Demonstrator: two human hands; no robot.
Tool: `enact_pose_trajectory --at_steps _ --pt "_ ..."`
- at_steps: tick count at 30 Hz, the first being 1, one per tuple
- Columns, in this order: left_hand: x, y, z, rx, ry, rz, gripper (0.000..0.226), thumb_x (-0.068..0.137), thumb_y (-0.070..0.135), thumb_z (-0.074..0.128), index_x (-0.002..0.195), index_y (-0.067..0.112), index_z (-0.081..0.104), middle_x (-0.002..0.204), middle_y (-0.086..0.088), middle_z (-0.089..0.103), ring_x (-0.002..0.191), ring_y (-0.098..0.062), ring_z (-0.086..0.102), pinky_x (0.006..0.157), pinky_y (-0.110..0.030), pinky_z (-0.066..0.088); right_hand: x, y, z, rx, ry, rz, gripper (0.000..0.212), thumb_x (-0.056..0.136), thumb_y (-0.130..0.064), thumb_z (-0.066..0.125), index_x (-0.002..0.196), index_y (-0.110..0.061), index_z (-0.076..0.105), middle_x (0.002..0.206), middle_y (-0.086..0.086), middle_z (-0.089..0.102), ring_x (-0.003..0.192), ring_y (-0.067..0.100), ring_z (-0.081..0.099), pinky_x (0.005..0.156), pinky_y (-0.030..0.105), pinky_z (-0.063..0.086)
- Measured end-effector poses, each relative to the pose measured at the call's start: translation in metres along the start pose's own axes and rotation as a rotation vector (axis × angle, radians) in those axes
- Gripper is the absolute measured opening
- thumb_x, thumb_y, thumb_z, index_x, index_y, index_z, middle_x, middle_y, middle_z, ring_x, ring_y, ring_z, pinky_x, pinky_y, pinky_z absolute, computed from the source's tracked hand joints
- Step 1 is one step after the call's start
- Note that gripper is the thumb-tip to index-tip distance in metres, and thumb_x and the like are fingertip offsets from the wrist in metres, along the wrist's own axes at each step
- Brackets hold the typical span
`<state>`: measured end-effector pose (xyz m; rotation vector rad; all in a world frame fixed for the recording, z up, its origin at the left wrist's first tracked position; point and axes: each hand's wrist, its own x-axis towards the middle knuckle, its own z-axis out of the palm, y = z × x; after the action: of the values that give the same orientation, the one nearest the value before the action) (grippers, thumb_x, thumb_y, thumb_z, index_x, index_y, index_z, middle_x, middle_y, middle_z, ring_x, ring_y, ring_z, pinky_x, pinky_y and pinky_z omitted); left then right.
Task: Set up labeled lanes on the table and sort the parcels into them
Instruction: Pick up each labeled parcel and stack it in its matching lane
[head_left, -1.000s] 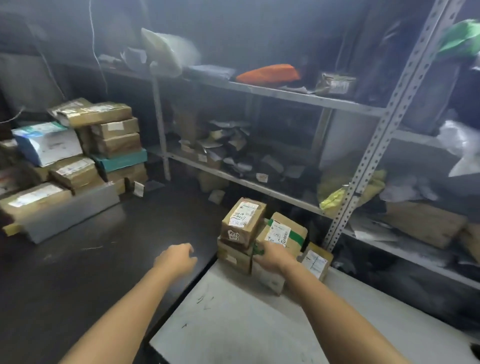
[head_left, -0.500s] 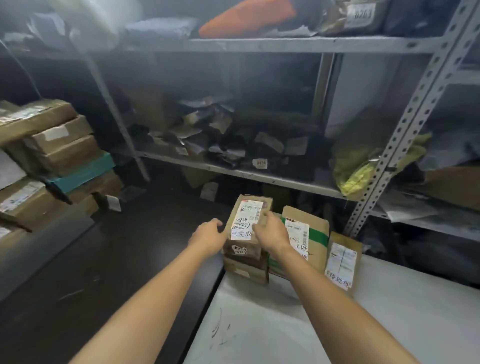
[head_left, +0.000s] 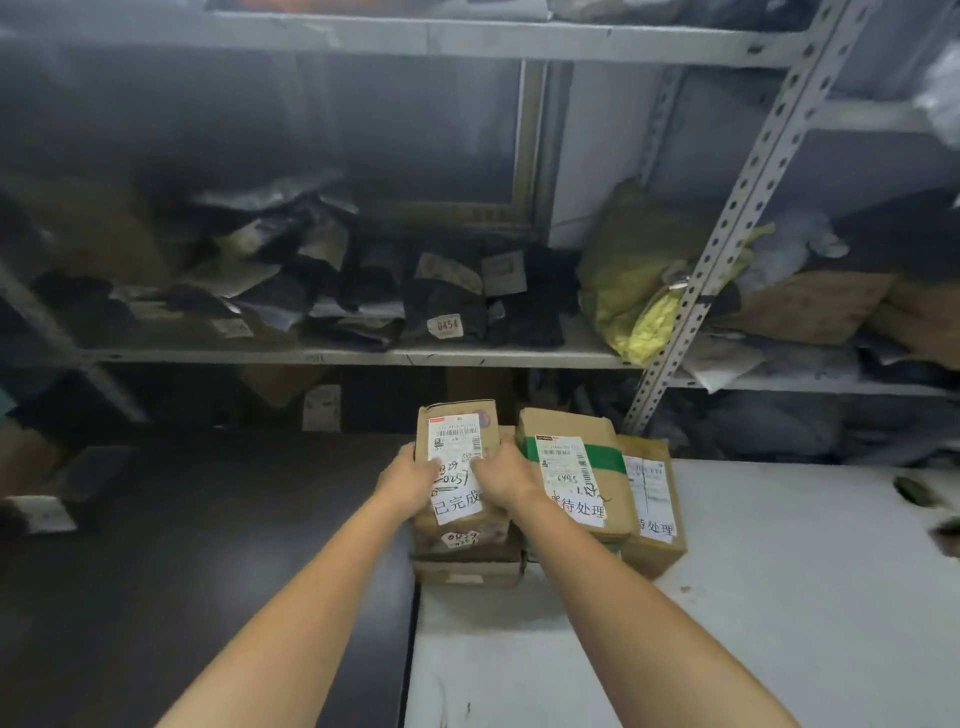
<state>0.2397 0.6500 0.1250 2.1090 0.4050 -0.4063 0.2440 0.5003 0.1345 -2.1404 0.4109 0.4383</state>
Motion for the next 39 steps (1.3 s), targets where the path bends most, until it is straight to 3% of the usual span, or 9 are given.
enact_pose_trajectory --at_steps 4,7,10,13,18,27,33,37,39 --pt "0.009 -0.013 -0.009 -0.082 -0.054 0.051 0.035 0.097 0.026 0.057 0.133 0.024 0.054 0.122 -0.002 0.07 0.107 -0.025 0.067 0.097 -0.045 0.054 -0.001 0.001 0.006 0.108 0.042 0.016 0.055 0.093 -0.022 0.064 0.144 -0.019 0.043 0.12 0.004 0.069 0.105 0.027 0.067 0.093 0.044 0.055" --pt "0.003 -0.009 -0.02 -0.074 -0.073 0.083 0.035 0.097 0.026 0.059 0.132 0.024 0.055 0.121 -0.002 0.07 0.104 -0.024 0.068 0.094 -0.047 0.055 -0.011 0.0 0.006 0.171 0.066 0.003 0.05 0.093 -0.022 0.066 0.14 -0.022 0.048 0.121 0.0 0.069 0.106 0.024 0.066 0.093 0.042 0.056" --pt "-0.009 0.009 -0.035 -0.068 -0.07 0.117 0.039 0.099 0.026 0.058 0.138 0.023 0.052 0.119 -0.002 0.07 0.102 -0.024 0.069 0.09 -0.046 0.057 -0.025 -0.009 -0.001 0.22 0.107 -0.016 0.027 0.091 -0.028 0.068 0.114 -0.027 0.054 0.115 -0.001 0.07 0.101 0.023 0.068 0.091 0.046 0.057" --pt "-0.023 0.04 -0.048 -0.055 -0.065 0.194 0.046 0.1 0.027 0.058 0.144 0.02 0.048 0.122 -0.004 0.069 0.102 -0.024 0.069 0.091 -0.045 0.057 -0.04 -0.025 -0.025 0.281 0.178 -0.056 0.02 0.091 -0.027 0.069 0.099 -0.028 0.051 0.11 -0.004 0.068 0.102 0.023 0.068 0.092 0.045 0.056" --pt "-0.048 0.095 -0.036 -0.085 -0.119 0.318 0.052 0.097 0.032 0.063 0.146 0.026 0.044 0.125 -0.003 0.067 0.1 -0.024 0.07 0.086 -0.048 0.059 -0.079 -0.028 -0.087 0.343 0.318 -0.107 0.031 0.091 -0.024 0.07 0.119 -0.021 0.057 0.115 -0.002 0.067 0.102 0.019 0.065 0.089 0.037 0.056" --pt "-0.157 0.195 0.133 -0.001 -0.461 0.529 0.047 0.094 0.033 0.067 0.138 0.024 0.05 0.114 0.0 0.068 0.094 -0.021 0.07 0.08 -0.045 0.061 -0.192 0.116 -0.231 0.44 0.689 0.083 0.031 0.085 -0.031 0.074 0.111 -0.027 0.057 0.115 -0.005 0.068 0.104 0.02 0.065 0.094 0.044 0.055" --pt "-0.286 0.239 0.284 0.061 -0.744 0.595 0.042 0.095 0.031 0.065 0.133 0.026 0.05 0.108 -0.002 0.069 0.095 -0.025 0.07 0.08 -0.049 0.061 -0.309 0.253 -0.318 0.564 0.943 0.216 0.057 0.086 -0.029 0.074 0.137 -0.022 0.05 0.127 -0.005 0.062 0.11 0.021 0.062 0.096 0.045 0.053" --pt "-0.398 0.249 0.378 0.118 -0.93 0.653 0.048 0.095 0.023 0.065 0.139 0.023 0.045 0.1 0.001 0.067 0.085 -0.017 0.069 0.057 -0.035 0.059 -0.41 0.346 -0.358 0.657 1.073 0.273 0.047 0.088 -0.024 0.074 0.129 -0.022 0.051 0.119 -0.005 0.064 0.099 0.016 0.063 0.076 0.032 0.056" --pt "-0.447 0.248 0.423 0.16 -0.98 0.711 0.049 0.094 0.025 0.068 0.138 0.023 0.046 0.096 0.005 0.064 0.082 -0.015 0.068 0.055 -0.033 0.057 -0.459 0.391 -0.373 0.655 1.147 0.308 0.044 0.085 -0.028 0.075 0.124 -0.022 0.055 0.115 -0.006 0.067 0.097 0.013 0.064 0.08 0.033 0.057"
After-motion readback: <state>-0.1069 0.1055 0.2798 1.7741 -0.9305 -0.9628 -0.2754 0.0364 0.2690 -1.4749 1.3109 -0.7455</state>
